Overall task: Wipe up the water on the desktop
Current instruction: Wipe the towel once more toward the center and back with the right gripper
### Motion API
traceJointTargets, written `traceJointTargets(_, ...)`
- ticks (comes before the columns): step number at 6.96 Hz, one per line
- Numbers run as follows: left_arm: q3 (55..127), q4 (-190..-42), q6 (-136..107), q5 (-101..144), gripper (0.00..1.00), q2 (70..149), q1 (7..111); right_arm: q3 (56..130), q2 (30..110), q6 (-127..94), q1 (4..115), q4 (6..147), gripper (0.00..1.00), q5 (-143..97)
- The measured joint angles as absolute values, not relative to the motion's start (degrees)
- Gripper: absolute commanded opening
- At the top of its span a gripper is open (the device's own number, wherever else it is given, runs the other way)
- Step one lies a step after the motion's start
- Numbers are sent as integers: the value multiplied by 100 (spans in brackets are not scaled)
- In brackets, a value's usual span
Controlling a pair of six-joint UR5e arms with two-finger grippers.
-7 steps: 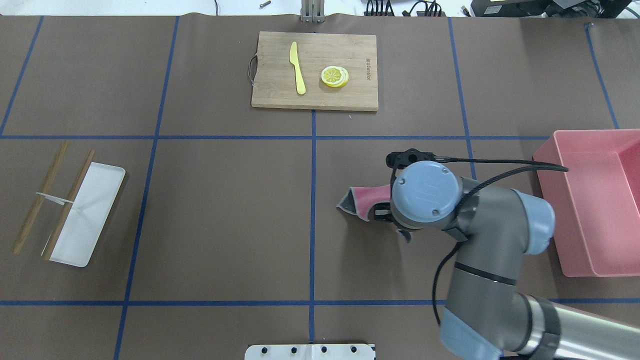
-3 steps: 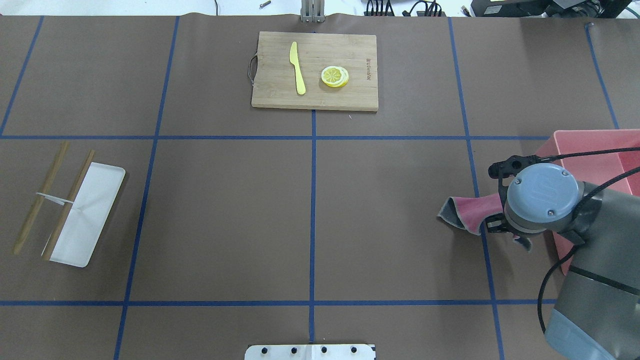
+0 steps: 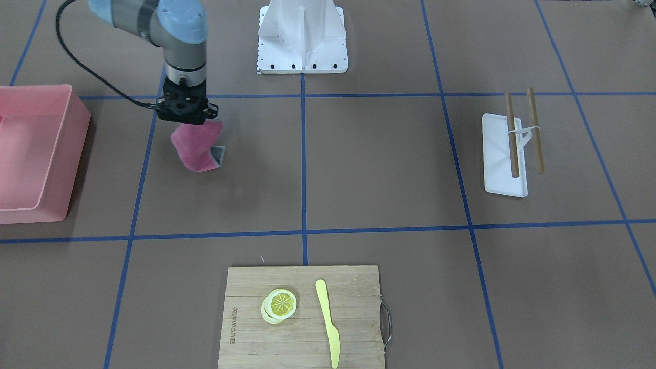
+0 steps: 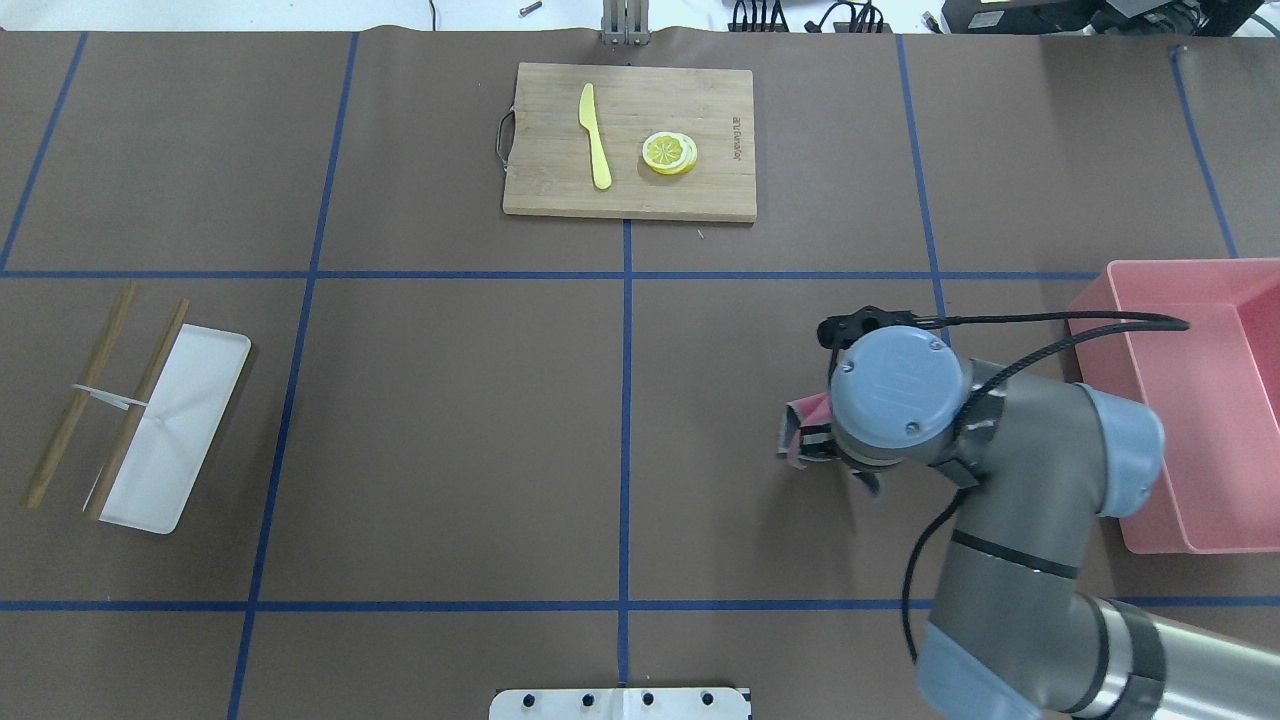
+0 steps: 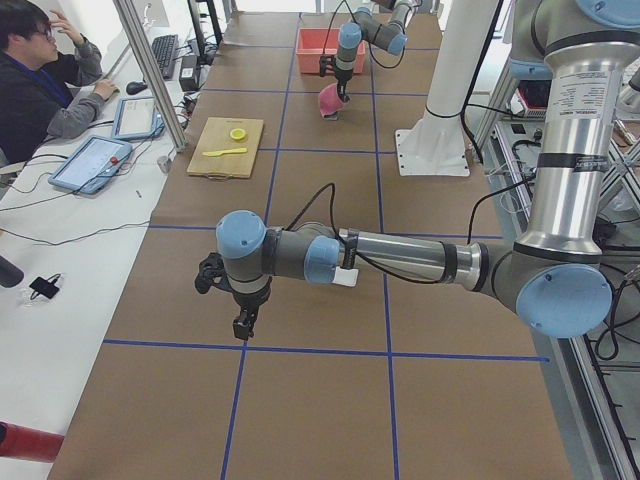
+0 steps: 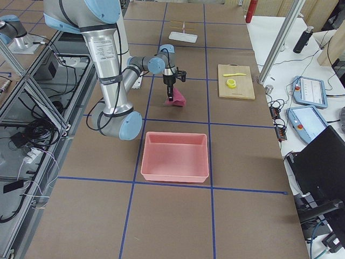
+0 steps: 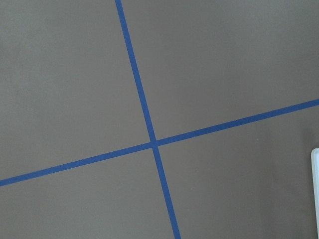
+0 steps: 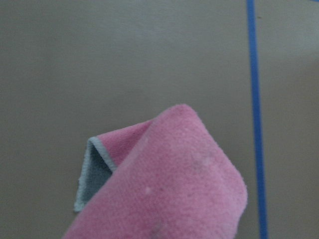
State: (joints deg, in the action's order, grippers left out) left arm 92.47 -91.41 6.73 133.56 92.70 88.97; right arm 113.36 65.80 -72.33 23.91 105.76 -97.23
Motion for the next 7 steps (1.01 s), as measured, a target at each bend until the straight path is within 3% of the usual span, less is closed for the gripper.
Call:
traceJointTargets(2,9496,-9176,546,13374,98,8822,9014,11075,5499,-8264,2040,10523,0,-9684)
traceJointTargets(4,9712,-9158,67,13384,98,8631,9045,10945,5047,-8847,1932,10156,0,-9535)
traceJointTargets(7,9735,-9162,-82,13386,98,8621,9037,11368,6219,-7844,2114,10544,0,-9632)
